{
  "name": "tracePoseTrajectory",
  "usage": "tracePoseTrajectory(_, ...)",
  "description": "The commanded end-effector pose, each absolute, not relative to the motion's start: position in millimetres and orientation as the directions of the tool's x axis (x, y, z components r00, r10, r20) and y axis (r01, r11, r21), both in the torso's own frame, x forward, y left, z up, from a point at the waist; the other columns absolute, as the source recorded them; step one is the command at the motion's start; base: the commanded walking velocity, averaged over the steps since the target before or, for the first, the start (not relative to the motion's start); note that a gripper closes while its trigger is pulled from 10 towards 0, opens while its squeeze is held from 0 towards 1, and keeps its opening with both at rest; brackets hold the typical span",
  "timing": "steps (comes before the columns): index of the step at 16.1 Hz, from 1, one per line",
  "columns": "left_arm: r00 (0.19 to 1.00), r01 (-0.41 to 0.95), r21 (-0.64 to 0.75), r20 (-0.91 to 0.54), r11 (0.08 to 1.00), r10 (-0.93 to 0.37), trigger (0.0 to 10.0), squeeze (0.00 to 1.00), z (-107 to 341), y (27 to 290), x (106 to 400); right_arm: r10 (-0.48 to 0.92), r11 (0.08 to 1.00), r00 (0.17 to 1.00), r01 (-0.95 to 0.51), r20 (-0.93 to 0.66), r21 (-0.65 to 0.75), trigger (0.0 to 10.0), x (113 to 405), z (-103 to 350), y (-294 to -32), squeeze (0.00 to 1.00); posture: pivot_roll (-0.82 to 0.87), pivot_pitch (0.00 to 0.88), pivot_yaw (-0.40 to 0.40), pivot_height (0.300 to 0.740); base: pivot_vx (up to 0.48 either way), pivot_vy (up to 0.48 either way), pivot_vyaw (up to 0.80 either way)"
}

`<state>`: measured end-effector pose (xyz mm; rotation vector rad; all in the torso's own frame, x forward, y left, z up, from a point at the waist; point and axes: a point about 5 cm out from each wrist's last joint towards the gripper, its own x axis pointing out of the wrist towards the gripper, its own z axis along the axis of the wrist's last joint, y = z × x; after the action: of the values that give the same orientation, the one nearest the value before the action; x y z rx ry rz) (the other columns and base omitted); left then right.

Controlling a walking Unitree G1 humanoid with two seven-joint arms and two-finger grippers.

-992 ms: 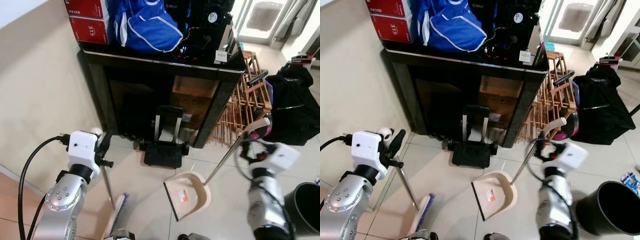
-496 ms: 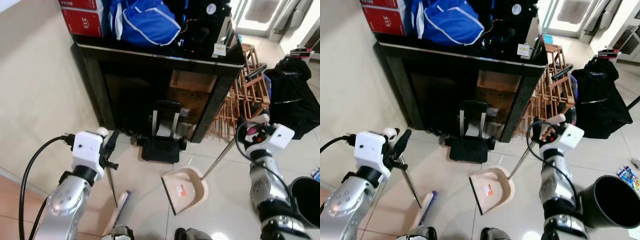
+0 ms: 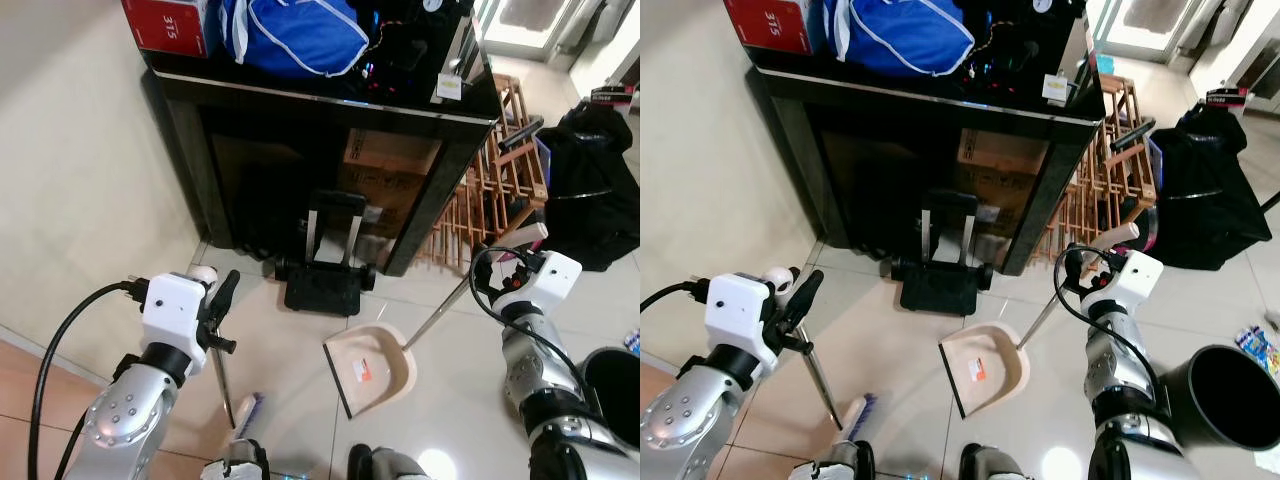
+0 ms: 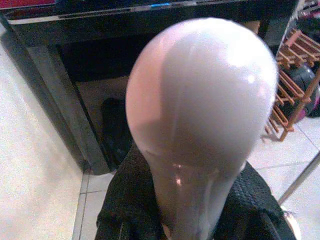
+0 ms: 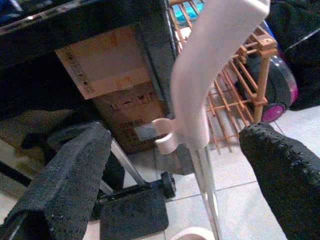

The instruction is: Sweep floor

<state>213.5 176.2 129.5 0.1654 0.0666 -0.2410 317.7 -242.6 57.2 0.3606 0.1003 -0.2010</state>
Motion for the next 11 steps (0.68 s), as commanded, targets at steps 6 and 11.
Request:
tracePoseTrajectory(6,0.968,0.242,0.196,-0.109,0.950,-0.224,10.0,0.00,136,185,198,-0.232,0.914,0.965,0.258,-0.120,0.314,10.0,327,69,-255,0.00,0.19,0.232,-0.054,0.740,0.000,0.000,0.00)
tracePoseTrajectory(11,0.974,0.219,0.203,-0.111,0.955,-0.199,10.0,0.00,138,188,193,-0.297,0.905,0.947,0.321,-0.125,0.281,10.0,331,75,-263,0.00,0.23,0.226,-0.062,0.740,0.000,0.000,0.00)
